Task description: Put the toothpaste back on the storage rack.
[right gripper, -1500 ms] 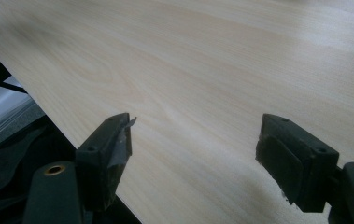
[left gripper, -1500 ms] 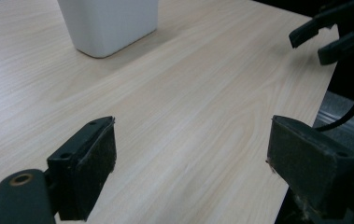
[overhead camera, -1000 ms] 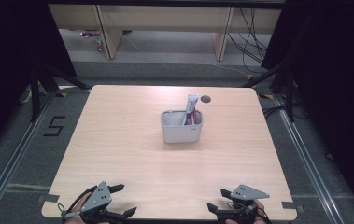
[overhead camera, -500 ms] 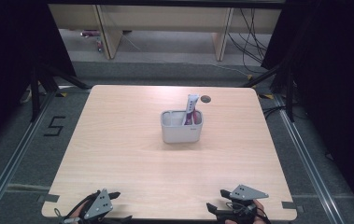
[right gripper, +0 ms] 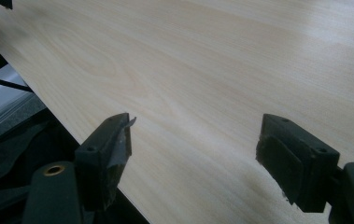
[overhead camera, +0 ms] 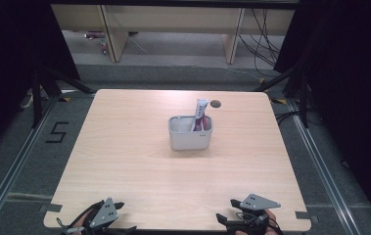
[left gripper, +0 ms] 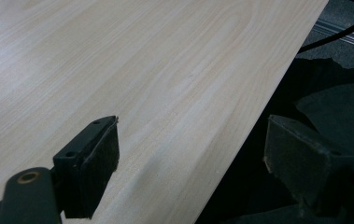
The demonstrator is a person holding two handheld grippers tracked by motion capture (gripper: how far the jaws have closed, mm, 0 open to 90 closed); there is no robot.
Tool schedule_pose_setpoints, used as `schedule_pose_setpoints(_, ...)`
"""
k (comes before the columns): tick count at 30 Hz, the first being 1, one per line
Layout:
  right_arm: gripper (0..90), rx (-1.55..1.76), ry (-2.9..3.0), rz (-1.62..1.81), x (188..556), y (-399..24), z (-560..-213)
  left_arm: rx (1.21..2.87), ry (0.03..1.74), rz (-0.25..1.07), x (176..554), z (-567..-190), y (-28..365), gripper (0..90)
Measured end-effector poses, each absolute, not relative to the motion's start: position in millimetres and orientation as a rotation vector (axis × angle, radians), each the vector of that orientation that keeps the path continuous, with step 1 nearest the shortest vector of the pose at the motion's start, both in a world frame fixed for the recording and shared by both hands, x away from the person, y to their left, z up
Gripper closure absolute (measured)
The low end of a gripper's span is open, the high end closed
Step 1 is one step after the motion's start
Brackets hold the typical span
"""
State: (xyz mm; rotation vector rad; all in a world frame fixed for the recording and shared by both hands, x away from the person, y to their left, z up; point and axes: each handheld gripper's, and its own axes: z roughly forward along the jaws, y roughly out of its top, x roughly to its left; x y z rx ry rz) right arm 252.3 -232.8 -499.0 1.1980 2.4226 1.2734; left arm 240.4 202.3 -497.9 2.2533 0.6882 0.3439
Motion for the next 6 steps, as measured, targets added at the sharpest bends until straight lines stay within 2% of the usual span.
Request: schedule_pose_setpoints(6,26.3,1.190,2.422,1.266,252.8,-233.1,-499.1,2.260,0.694,0.327,239.9,-500.3,201.1,17.6)
